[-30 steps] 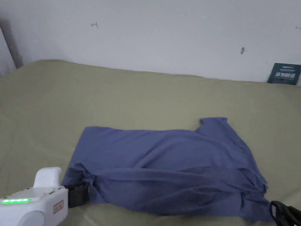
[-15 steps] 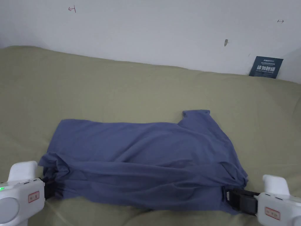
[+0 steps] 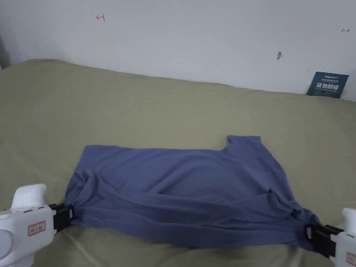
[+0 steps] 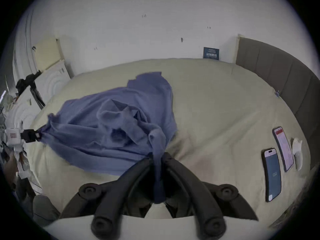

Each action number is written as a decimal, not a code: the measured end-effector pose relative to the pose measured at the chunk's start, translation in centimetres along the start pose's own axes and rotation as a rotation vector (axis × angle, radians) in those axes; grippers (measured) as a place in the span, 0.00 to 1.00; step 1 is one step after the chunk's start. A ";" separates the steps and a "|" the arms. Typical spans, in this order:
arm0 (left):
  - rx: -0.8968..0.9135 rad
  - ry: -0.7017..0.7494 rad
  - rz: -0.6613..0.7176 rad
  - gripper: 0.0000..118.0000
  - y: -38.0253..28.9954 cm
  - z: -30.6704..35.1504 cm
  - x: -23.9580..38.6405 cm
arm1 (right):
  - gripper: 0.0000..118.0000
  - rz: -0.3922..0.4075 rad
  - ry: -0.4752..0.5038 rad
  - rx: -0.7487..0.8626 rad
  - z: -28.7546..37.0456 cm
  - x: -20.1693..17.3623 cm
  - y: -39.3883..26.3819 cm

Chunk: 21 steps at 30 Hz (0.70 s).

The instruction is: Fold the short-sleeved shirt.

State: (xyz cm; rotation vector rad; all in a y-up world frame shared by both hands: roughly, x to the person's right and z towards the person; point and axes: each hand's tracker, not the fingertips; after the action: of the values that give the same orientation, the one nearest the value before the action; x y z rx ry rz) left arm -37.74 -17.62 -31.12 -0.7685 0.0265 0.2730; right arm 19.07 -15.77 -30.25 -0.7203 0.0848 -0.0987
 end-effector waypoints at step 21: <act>-0.165 -0.007 0.128 0.08 -11.8 8.0 -5.7 | 0.04 -0.310 -0.001 -0.228 8.8 4.2 -11.5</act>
State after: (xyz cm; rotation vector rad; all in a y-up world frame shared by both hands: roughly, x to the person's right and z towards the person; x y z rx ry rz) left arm -40.82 -21.58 -16.60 -0.9313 0.0466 0.4028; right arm 23.49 -19.10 -16.18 -0.9577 -0.0179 -0.3898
